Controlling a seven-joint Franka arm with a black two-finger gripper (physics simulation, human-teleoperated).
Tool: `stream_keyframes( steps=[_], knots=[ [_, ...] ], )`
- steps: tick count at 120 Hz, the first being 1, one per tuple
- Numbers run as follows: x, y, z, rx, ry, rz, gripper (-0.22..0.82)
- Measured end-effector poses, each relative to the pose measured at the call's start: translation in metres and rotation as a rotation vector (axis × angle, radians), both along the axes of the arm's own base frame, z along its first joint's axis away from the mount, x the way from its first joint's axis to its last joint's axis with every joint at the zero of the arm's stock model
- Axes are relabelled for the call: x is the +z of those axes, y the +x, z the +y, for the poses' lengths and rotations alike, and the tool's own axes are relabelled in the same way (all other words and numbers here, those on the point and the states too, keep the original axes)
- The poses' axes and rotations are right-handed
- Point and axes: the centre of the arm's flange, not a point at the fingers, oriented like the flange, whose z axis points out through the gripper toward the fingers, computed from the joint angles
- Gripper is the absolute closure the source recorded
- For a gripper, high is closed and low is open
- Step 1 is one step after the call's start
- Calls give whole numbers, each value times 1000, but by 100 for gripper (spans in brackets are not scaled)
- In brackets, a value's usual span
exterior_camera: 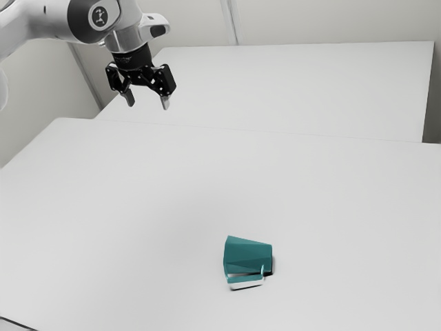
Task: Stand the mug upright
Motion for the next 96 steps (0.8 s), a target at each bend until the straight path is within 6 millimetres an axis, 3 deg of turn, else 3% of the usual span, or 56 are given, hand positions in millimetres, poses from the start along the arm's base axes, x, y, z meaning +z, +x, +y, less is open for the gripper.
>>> stream_keyframes(
  steps=[24, 34, 52, 76, 96],
  knots=[
    [10, -8, -8, -15, 0, -15, 0],
    [18, -20, -10, -15, -16, -22, 0],
    [15, -56, -13, -1, -78, -12, 0],
    [-26, -87, -8, 88, -300, 11, 0],
    [-90, -101, -13, 195, -479, 37, 0]
  ],
)
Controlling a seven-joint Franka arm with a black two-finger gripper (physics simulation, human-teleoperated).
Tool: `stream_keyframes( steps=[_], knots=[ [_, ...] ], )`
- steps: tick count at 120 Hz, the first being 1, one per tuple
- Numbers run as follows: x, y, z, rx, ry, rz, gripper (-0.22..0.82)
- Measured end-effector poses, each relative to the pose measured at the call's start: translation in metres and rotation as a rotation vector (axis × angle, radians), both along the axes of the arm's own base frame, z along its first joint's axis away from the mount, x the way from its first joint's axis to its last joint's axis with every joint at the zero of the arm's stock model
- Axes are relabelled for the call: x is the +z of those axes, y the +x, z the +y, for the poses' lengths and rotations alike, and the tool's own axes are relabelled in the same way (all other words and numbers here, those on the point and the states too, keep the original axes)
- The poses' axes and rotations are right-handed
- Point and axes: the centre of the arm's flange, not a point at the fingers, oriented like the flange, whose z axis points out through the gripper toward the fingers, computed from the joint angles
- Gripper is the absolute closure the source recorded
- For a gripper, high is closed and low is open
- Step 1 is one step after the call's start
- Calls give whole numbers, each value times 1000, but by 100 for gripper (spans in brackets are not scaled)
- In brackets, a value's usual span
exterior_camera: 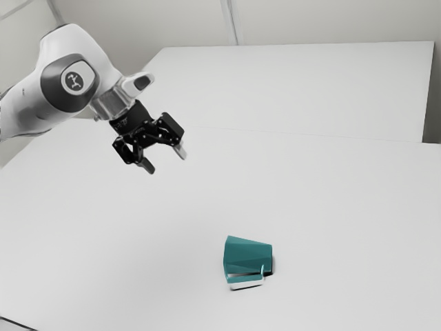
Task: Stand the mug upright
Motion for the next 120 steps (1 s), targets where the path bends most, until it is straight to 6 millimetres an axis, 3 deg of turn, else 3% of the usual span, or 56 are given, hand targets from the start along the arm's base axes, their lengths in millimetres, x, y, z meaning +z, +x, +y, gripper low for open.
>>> stream_keyframes(
  steps=[30, 45, 90, 107, 120],
  knots=[
    [-95, -14, -12, 135, -197, 28, 0],
    [-127, -24, -15, 184, -254, -10, 0],
    [-190, -46, -28, 249, -309, -93, 0],
    [-204, -52, -26, 248, -308, -101, 0],
    [-213, -54, -35, 247, -334, -94, 0]
  ],
)
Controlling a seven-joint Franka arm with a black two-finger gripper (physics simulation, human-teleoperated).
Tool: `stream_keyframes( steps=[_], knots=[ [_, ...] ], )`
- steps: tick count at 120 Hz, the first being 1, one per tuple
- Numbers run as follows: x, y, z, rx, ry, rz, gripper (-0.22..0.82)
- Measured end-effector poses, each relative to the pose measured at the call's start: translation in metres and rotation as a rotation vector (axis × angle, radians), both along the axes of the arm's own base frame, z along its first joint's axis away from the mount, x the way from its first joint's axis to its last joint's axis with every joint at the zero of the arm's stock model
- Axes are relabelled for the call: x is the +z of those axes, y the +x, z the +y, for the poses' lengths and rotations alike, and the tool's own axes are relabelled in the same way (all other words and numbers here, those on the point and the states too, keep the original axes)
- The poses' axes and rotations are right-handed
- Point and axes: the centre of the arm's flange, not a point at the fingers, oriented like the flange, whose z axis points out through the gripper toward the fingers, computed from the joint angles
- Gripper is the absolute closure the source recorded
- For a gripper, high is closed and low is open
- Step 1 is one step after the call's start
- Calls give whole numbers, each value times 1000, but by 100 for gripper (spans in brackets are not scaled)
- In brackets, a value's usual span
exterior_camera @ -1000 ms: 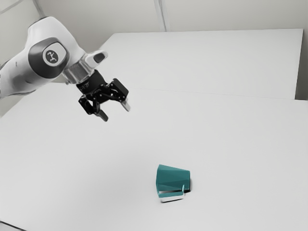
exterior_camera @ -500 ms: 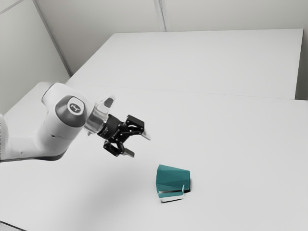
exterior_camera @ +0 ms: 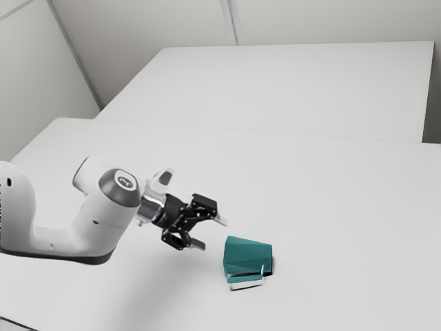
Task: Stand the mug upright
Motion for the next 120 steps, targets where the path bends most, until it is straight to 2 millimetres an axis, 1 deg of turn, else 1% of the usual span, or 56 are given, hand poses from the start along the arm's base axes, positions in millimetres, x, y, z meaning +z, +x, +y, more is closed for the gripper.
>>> stream_keyframes(
  steps=[13, 29, 55, 68, 84, 106, 114, 120],
  knots=[
    [-9, -4, -16, -11, -43, 8, 0],
    [-11, -5, -24, -40, -70, -9, 0],
    [-18, -6, -25, -133, -87, -69, 0],
    [-23, -5, -31, -169, -103, -89, 0],
    [-22, 3, -39, -214, -113, -132, 0],
    [-34, 3, -42, -252, -124, -147, 0],
    [-35, 3, -44, -263, -128, -158, 4],
    [-35, 3, -46, -271, -132, -168, 9]
  ],
)
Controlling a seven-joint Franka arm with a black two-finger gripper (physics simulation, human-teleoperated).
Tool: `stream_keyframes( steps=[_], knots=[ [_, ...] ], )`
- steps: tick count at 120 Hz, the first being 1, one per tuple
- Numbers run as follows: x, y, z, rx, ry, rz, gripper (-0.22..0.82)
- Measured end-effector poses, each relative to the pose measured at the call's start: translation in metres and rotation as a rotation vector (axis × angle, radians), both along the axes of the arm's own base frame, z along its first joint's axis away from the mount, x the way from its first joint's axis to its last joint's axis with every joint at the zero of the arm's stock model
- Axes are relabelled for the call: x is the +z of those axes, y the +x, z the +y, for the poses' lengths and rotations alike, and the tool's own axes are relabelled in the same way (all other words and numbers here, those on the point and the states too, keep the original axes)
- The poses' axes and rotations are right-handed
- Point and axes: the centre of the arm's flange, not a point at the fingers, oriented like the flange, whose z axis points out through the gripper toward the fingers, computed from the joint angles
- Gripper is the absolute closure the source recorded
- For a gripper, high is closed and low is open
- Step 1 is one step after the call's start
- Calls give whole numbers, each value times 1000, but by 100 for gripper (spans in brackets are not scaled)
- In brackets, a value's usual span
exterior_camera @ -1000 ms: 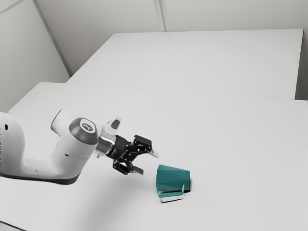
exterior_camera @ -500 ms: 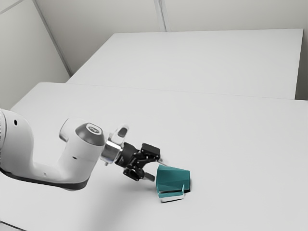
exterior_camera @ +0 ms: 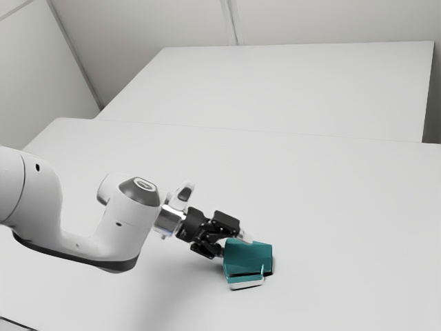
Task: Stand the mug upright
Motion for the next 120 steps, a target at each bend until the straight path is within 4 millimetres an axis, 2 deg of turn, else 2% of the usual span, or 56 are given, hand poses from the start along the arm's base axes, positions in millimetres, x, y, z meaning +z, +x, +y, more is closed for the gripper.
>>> stream_keyframes(
  steps=[19, 55, 74, 92, 105, 120],
  knots=[
    [1, -1, -3, -25, -6, -33, 33],
    [7, 3, -6, -53, -17, -98, 66],
    [19, 8, -10, -63, -27, -157, 73],
    [41, 14, -18, -99, -18, -224, 76],
    [71, 19, -15, -195, 81, -294, 77],
    [110, 48, 11, -355, 330, -350, 78]
  ],
)
